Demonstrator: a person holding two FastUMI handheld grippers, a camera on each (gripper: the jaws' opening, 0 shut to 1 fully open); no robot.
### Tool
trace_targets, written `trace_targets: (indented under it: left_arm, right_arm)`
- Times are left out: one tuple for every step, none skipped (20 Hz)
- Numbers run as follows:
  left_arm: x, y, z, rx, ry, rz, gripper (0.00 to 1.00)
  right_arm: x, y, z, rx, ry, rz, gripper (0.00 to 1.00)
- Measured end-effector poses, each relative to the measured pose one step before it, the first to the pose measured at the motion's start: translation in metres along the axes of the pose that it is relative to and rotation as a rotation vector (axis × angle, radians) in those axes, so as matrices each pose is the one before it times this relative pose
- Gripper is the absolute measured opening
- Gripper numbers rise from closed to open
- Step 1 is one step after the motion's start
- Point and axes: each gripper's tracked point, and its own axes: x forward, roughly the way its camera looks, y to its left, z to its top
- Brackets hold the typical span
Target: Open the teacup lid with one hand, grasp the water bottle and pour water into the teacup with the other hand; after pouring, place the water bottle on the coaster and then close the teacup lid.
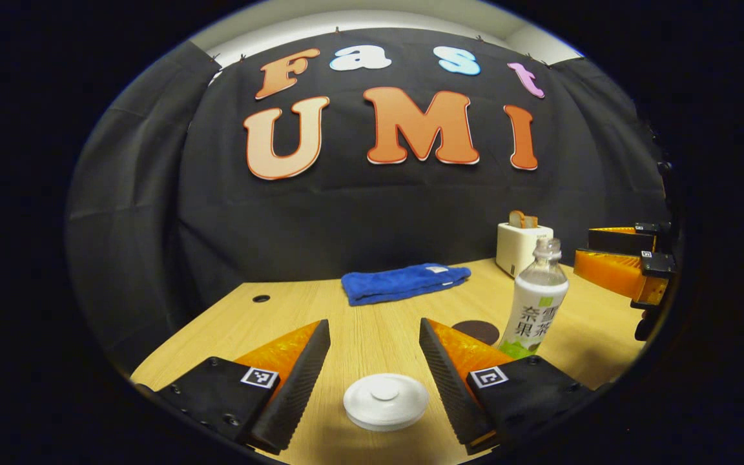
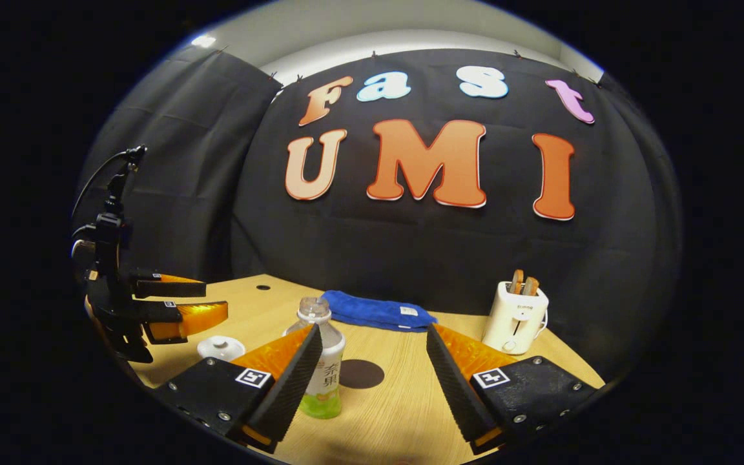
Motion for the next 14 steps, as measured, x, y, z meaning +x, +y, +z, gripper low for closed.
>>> trace_targets:
  left_arm:
    - [0.00128,-0.00002,-0.01059,-0.00058,0.02253,-0.00101,0.92]
    - [0.00075,-0.00109,-0.00725,0.00044,0.0129,-0.00688,0.92]
    - [0.00225,-0.00228,-0.00462,0.00259,0.00683,-0.00817,0.9]
    - [0.00184,-0.00155,-0.0056,0.00442,0.00919,-0.00704,0.9]
    - [0.00339,0.00086,-0.00785,0.00422,0.01469,-0.00301,0.9]
    - [0.00253,0.00022,-0.00658,0.00133,0.01624,-0.00106,0.9]
    - [0.00185,-0.00106,-0.00475,-0.00181,0.01273,-0.00349,0.9]
    - [0.00318,-0.00114,-0.00512,-0.00107,0.01175,-0.00633,0.93]
    - [0.00167,0.0001,-0.00403,0.00033,0.00975,-0.00143,0.92]
    - [0.00095,0.00035,-0.00344,0.00433,0.01253,0.003,0.84]
    - [0.0005,0.00068,-0.0027,0.00633,0.00414,0.00121,0.86]
    - [0.00038,-0.00094,-0.00185,0.00618,0.00465,-0.00224,0.84]
    - [-0.00001,-0.00189,-0.00218,0.00334,0.00347,-0.00382,0.84]
    - [0.00179,-0.00238,0.00071,-0.00177,-0.00354,-0.00558,0.78]
  right_arm:
    - [-0.00067,0.00472,-0.00092,0.01119,-0.00319,0.01345,0.98]
    - [-0.00255,0.00439,-0.00206,0.00666,0.00831,0.02135,0.98]
    - [0.00012,0.00517,-0.00086,0.00437,0.004,0.0154,0.97]
    - [-0.00156,0.00228,-0.0006,0.00219,0.00023,0.00707,0.98]
    - [-0.00158,0.00247,0.00035,-0.00069,-0.00156,0.00974,0.98]
    - [0.00019,0.00317,-0.00003,-0.00159,-0.00167,0.01248,0.98]
    - [-0.00101,0.00353,-0.00047,-0.00256,0.00069,0.00979,0.98]
    - [-0.00003,0.00184,-0.00128,-0.00381,0.00395,0.00632,0.97]
    - [0.00035,0.00095,-0.00264,-0.00441,0.00678,0.00327,0.97]
    - [0.00043,0.00105,-0.00209,-0.00467,0.00599,0.00353,0.98]
    - [0.00013,0.00258,-0.00153,-0.00492,0.0063,0.00212,0.98]
    - [0.00089,0.00135,-0.00141,-0.00458,0.00509,0.00333,0.97]
    - [0.00017,0.00157,-0.00185,-0.00269,0.00347,0.003,0.98]
    - [0.00093,0.00138,-0.00103,-0.00118,0.00412,0.00411,0.98]
